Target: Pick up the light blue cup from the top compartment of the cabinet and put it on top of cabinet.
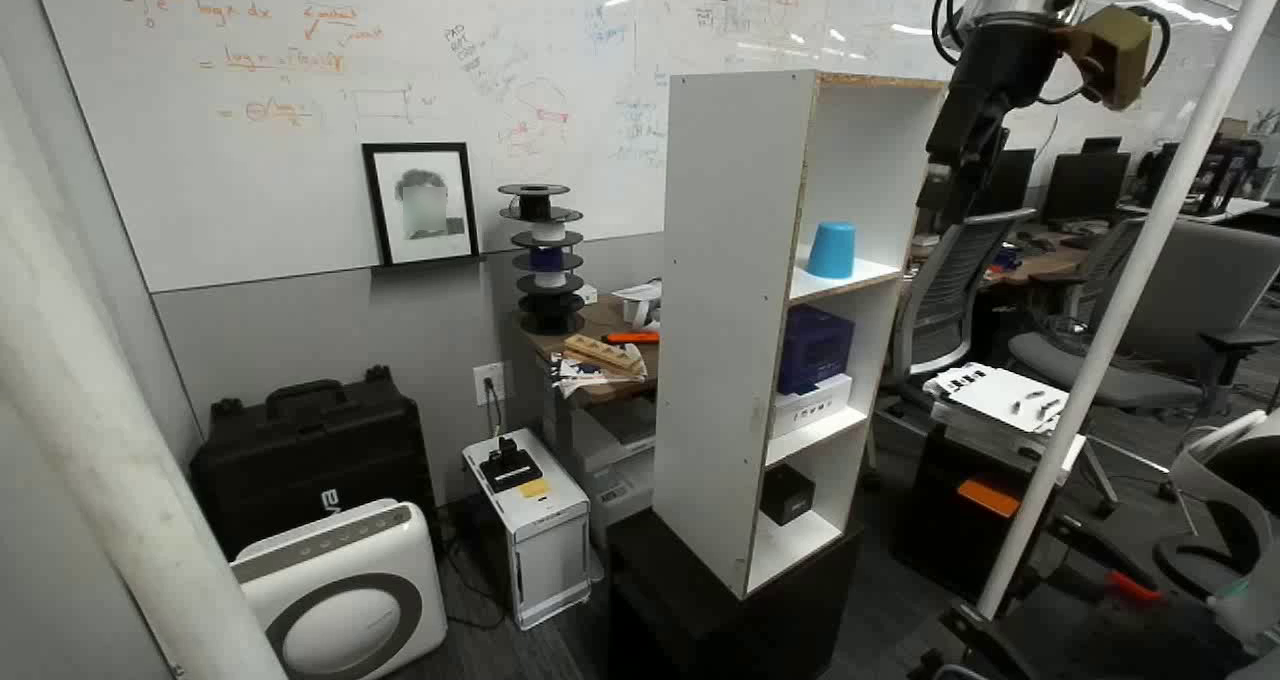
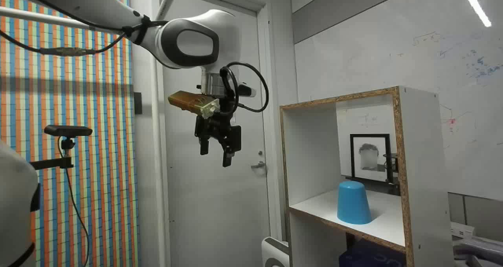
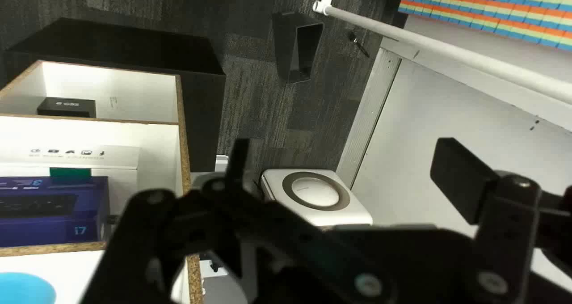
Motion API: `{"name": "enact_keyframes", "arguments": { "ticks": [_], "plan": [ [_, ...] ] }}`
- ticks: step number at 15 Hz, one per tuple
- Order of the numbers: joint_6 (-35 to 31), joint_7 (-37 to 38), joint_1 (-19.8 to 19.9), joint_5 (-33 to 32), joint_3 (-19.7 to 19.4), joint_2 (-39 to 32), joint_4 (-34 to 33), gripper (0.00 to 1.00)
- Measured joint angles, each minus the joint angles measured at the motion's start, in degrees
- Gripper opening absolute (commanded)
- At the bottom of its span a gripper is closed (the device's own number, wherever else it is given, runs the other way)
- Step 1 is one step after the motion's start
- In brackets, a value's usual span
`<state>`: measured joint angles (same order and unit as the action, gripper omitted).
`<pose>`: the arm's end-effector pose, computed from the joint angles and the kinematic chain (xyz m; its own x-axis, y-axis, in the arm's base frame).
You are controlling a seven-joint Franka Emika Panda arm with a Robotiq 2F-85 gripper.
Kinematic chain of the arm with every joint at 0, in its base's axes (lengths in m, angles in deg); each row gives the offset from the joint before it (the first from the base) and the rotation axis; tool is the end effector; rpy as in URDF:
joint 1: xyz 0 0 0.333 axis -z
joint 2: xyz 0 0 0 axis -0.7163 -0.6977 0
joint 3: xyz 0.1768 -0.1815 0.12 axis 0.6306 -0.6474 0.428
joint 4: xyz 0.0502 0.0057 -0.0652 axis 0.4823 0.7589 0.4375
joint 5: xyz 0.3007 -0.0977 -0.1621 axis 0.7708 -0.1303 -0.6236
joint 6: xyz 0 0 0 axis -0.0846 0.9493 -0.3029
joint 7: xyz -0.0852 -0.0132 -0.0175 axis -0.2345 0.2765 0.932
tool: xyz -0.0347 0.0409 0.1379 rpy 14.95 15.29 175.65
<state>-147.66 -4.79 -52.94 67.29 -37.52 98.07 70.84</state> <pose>0.3588 0.0119 0.4277 0.9677 0.2402 0.0768 0.2517 -0.9379 -0.2387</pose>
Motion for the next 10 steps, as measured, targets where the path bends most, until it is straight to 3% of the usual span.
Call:
{"name": "enact_keyframes", "arguments": {
  "ticks": [10],
  "plan": [
    [0.0, -0.1, 0.3, -0.3, 0.4, 0.1, -0.3, 1.0]
  ]
}}
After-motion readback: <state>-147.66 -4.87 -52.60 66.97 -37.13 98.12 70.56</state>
